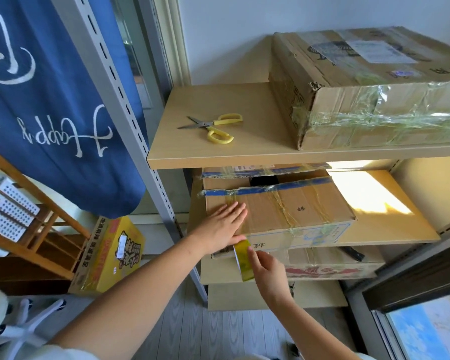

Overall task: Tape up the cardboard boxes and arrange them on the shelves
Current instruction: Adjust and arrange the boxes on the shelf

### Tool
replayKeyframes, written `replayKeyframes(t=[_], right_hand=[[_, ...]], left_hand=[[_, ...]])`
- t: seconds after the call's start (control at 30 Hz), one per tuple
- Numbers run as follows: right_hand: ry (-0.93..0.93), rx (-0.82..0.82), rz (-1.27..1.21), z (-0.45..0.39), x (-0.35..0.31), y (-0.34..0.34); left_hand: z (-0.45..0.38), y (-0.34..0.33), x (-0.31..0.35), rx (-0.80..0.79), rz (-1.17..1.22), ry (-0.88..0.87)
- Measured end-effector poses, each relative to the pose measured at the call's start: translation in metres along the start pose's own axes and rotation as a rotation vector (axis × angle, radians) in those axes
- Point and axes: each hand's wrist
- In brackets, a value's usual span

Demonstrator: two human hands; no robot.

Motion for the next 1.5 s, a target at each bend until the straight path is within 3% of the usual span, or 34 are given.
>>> replayKeyframes(t=[0.07, 0.13, 0.23, 0.33, 0.4, 0.5, 0.57, 0.67, 0.77, 0.83, 0.9, 1.03, 1.2, 1.37, 1.5], right_hand=[[0.075, 0.116, 0.307, -0.001, -0.013, 0.014], [0.272, 0.293, 0.514, -0.005, -0.043, 0.034], [0.658, 0.517, 0.546, -0.021, -0.105, 0.058], [0.874, 0.593, 0.522, -0.052, -0.173, 0.075], [0.851, 0.488, 0.542, -0.079, -0.209, 0.082], [0.595, 0.097, 0.61, -0.124, -0.238, 0.088], [0.5, -0.063, 0.587, -0.141, -0.249, 0.092], [0.558, -0.176, 0.787, -0.14, -0.26, 0.099], [0.607, -0.268, 0.962, -0.121, -0.264, 0.108], [0.618, -0.256, 1.059, -0.107, -0.266, 0.114], [0.672, -0.19, 1.118, -0.086, -0.265, 0.118], [0.909, -0.12, 1.078, -0.026, -0.227, 0.113], [0.628, -0.325, 0.891, -0.049, -0.128, 0.074], [0.404, -0.205, 0.534, -0.119, -0.045, 0.056], [0.49, -0.101, 0.57, -0.12, -0.013, 0.037]], left_hand=[[0.002, 0.007, 0.0, -0.044, 0.083, 0.026], [0.004, 0.017, 0.0, -0.042, 0.278, 0.088], [0.005, 0.039, 0.004, 0.262, 0.532, 0.168], [0.005, 0.062, 0.01, 0.565, 0.624, 0.314], [0.008, 0.071, 0.013, 0.624, 0.7, 0.451], [0.022, 0.069, 0.02, 0.592, 0.883, 0.561], [0.036, 0.065, 0.031, 0.568, 0.976, 0.588], [0.056, 0.057, 0.05, 0.568, 1.261, 0.669], [0.068, 0.036, 0.063, 0.587, 1.577, 0.873], [0.07, 0.019, 0.07, 0.526, 1.624, 1.053], [0.071, 0.005, 0.078, 0.347, 1.598, 1.174], [0.07, 0.004, 0.095, 0.163, 1.768, 1.097], [0.052, -0.005, 0.107, 0.159, 1.99, 1.014], [0.051, -0.005, 0.115, 0.228, 2.15, 0.951], [0.051, -0.011, 0.114, 0.089, 2.213, 1.004]])
Point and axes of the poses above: each hand's wrist, its own z-axis away from the middle knuckle, its own y-axis out of the back of the hand, x = y × z, and after that the axes turned 10 degrees about y, right-handed
